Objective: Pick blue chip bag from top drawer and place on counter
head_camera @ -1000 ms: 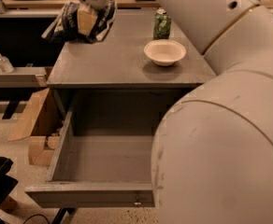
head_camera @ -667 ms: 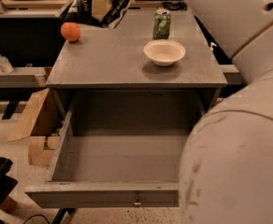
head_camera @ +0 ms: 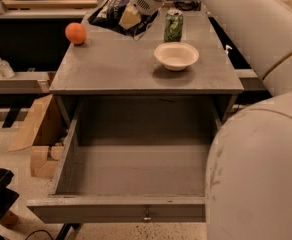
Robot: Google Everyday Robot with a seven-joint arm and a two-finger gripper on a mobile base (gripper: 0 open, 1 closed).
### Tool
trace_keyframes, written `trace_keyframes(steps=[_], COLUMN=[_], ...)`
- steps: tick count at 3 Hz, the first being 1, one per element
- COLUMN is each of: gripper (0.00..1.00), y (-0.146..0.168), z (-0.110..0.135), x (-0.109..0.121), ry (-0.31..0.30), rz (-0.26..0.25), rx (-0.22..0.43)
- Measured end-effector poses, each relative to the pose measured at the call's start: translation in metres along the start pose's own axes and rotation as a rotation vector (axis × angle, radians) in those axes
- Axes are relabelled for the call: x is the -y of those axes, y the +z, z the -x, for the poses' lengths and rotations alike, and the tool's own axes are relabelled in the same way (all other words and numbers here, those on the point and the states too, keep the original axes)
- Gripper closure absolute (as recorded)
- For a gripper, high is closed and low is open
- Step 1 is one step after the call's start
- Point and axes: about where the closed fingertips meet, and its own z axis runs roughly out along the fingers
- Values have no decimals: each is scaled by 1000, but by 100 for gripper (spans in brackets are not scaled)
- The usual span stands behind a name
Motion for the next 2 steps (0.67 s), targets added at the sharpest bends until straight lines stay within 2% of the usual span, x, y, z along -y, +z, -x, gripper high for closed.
trace_keyframes(steps=[1, 2], gripper=[100, 82], y=[49, 96], z=[-22, -22], x=[-5, -21], ry=[7, -42], rz=[81, 173], rx=[51, 64])
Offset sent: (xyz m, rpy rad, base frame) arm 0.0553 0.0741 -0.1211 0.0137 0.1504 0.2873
